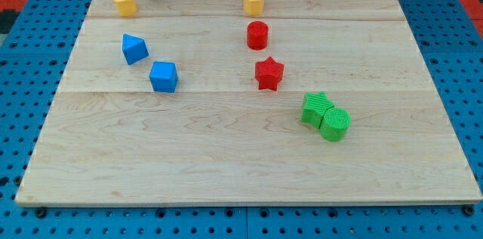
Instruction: Push the yellow heart towards red circle
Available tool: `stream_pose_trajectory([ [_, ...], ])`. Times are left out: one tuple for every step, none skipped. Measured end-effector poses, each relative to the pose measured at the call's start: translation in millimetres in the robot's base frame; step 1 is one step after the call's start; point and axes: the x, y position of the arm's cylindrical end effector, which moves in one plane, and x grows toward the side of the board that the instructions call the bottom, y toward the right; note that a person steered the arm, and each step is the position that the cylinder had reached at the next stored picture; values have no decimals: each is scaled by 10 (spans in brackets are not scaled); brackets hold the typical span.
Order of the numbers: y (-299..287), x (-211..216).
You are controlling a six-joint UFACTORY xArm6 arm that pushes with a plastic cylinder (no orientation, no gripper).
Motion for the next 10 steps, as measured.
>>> stream_pose_trajectory([
  [-526, 85],
  [-441, 538],
  [404, 735],
  [630, 708],
  [-4, 389],
  [-357, 165],
  [-291, -2],
  [296, 10],
  [1019, 228],
  [1256, 558],
])
